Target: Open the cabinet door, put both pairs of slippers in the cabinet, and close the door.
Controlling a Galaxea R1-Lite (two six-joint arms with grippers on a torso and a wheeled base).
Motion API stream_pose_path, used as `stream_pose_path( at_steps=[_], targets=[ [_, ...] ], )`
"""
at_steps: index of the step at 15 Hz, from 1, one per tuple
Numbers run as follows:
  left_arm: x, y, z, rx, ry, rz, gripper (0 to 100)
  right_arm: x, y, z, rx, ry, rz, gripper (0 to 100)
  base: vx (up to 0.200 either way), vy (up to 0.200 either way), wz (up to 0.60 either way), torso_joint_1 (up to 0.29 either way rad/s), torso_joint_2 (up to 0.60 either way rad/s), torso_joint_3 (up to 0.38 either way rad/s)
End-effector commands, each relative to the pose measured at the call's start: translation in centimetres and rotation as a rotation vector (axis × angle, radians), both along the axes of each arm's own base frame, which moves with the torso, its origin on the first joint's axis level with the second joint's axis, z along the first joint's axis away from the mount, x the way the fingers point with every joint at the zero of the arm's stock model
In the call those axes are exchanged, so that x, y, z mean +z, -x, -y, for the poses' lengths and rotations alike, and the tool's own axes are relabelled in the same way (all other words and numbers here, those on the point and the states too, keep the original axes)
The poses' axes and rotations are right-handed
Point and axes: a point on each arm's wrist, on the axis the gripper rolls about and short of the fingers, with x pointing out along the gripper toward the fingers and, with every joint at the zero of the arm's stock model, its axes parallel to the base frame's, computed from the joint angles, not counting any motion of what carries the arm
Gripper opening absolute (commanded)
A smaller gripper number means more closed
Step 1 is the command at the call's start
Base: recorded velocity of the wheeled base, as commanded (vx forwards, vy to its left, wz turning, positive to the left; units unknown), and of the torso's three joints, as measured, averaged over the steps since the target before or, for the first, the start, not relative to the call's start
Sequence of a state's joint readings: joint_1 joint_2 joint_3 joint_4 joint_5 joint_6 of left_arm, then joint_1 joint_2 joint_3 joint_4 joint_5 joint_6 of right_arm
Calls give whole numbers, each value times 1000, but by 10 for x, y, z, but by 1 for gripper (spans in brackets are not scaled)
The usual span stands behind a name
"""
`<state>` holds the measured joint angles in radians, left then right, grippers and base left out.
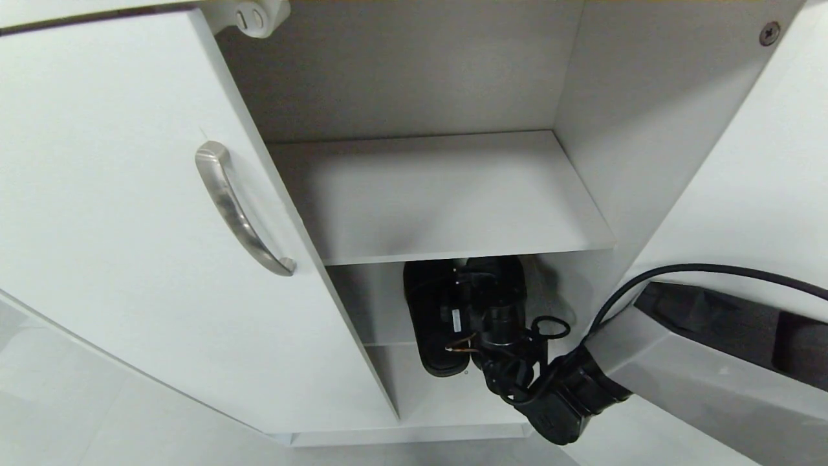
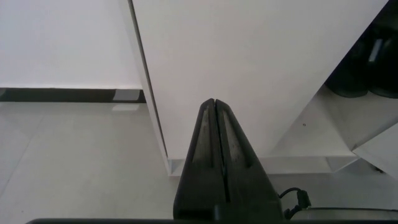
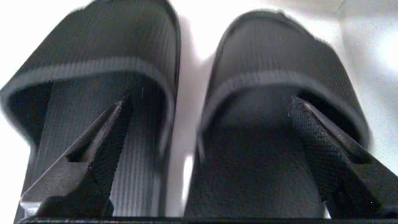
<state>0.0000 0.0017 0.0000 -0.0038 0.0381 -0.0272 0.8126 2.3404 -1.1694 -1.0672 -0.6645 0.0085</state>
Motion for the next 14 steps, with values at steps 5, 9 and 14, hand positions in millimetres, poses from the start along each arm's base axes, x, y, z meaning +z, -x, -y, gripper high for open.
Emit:
stream_pose_path(
  at_steps=[5, 9, 14],
  targets=[
    [0, 0, 0, 0, 0, 1, 0, 33, 71, 28, 288, -90, -68, 100, -40, 0, 0, 0, 0, 1],
    [0, 0, 0, 0, 0, 1, 0, 20, 83, 36, 335, -51, -125, 100, -200, 0, 0, 5, 2, 1],
    [0, 0, 0, 0, -3, 1, 0, 30, 89, 41, 374, -108, -132, 100, -160, 0, 0, -1, 0, 2]
  ],
)
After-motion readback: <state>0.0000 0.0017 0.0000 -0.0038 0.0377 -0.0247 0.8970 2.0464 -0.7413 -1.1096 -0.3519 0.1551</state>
